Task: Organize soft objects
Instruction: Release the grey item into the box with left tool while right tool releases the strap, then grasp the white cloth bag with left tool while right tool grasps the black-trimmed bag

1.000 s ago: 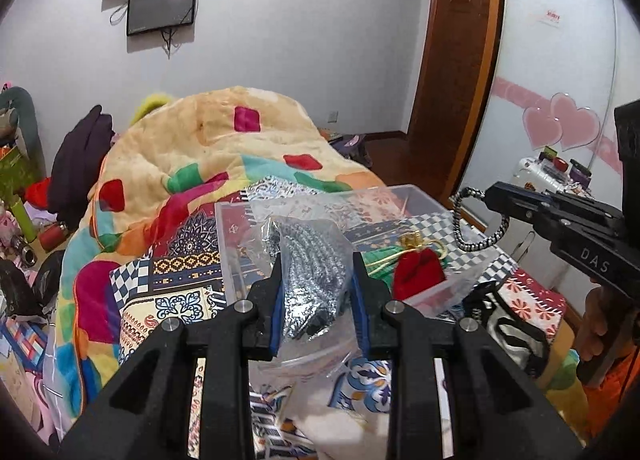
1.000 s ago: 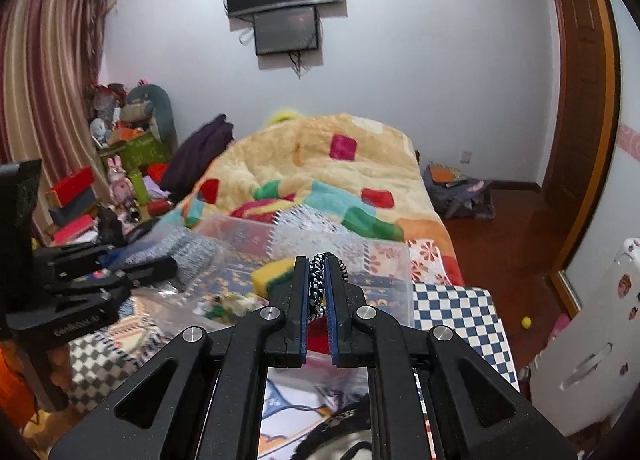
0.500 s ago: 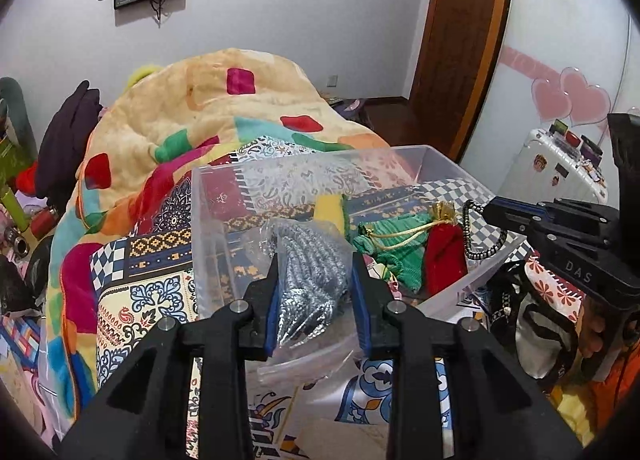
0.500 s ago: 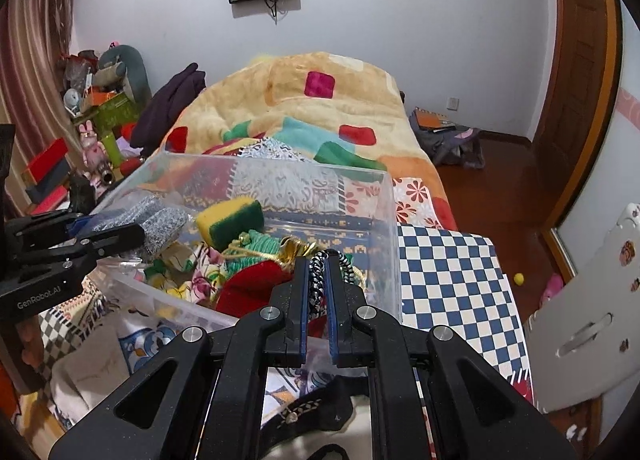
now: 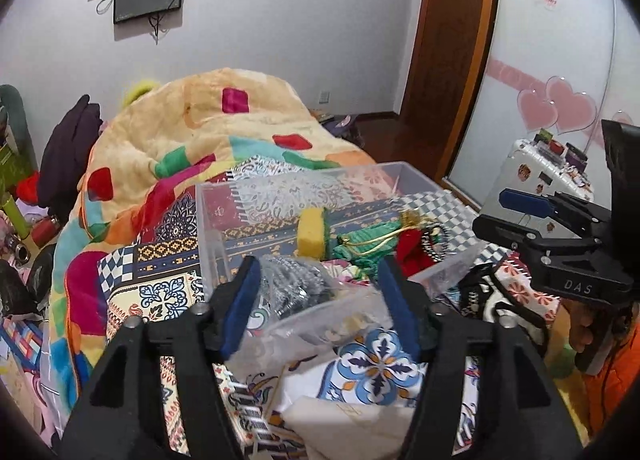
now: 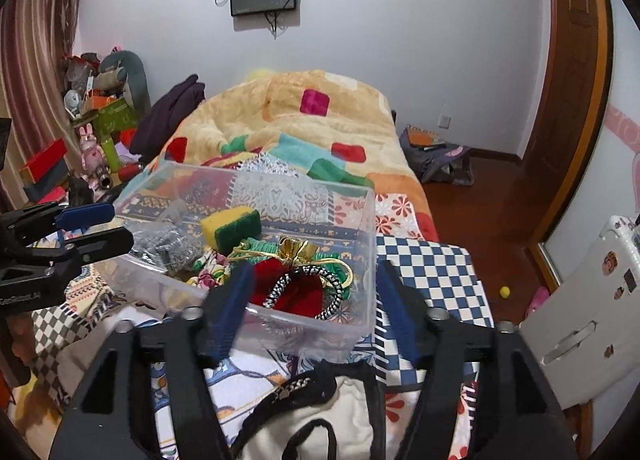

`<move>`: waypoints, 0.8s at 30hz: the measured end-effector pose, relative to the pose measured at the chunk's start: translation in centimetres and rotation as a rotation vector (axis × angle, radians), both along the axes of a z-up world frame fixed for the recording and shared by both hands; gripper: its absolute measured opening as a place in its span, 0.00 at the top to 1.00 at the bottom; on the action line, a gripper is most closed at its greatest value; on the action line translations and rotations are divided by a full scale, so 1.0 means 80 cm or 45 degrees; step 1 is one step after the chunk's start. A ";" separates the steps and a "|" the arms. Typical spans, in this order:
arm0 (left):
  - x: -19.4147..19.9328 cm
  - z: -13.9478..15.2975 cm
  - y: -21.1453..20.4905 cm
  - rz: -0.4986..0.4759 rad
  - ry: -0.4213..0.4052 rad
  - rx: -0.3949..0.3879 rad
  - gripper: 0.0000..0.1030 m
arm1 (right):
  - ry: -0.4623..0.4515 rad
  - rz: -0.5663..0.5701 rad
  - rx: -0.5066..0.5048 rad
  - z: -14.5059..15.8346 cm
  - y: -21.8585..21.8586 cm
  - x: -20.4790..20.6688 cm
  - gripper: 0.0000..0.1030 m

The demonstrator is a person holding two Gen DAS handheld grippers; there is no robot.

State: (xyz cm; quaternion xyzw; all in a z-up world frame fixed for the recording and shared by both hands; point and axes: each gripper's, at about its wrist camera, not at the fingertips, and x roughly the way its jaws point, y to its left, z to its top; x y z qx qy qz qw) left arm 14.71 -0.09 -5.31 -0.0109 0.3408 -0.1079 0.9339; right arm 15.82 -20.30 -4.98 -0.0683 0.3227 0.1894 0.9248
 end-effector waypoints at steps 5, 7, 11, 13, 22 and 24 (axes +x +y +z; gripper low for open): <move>-0.027 0.010 -0.007 -0.013 -0.018 0.007 0.21 | -0.021 -0.016 0.022 0.008 -0.014 -0.018 0.19; -0.039 0.009 -0.009 -0.016 -0.012 0.006 0.14 | -0.012 -0.016 0.024 0.006 -0.018 -0.023 0.18; -0.057 0.001 -0.014 -0.021 0.013 0.001 0.10 | 0.043 -0.018 0.010 -0.008 -0.021 -0.035 0.12; -0.065 -0.007 -0.016 -0.030 0.040 -0.009 0.08 | 0.074 -0.018 -0.007 -0.019 -0.022 -0.040 0.11; -0.088 -0.056 -0.020 -0.036 0.202 -0.033 0.08 | 0.250 -0.018 -0.083 -0.078 -0.020 -0.061 0.11; -0.089 -0.066 -0.018 -0.023 0.229 -0.046 0.08 | 0.278 -0.021 -0.089 -0.087 -0.020 -0.063 0.11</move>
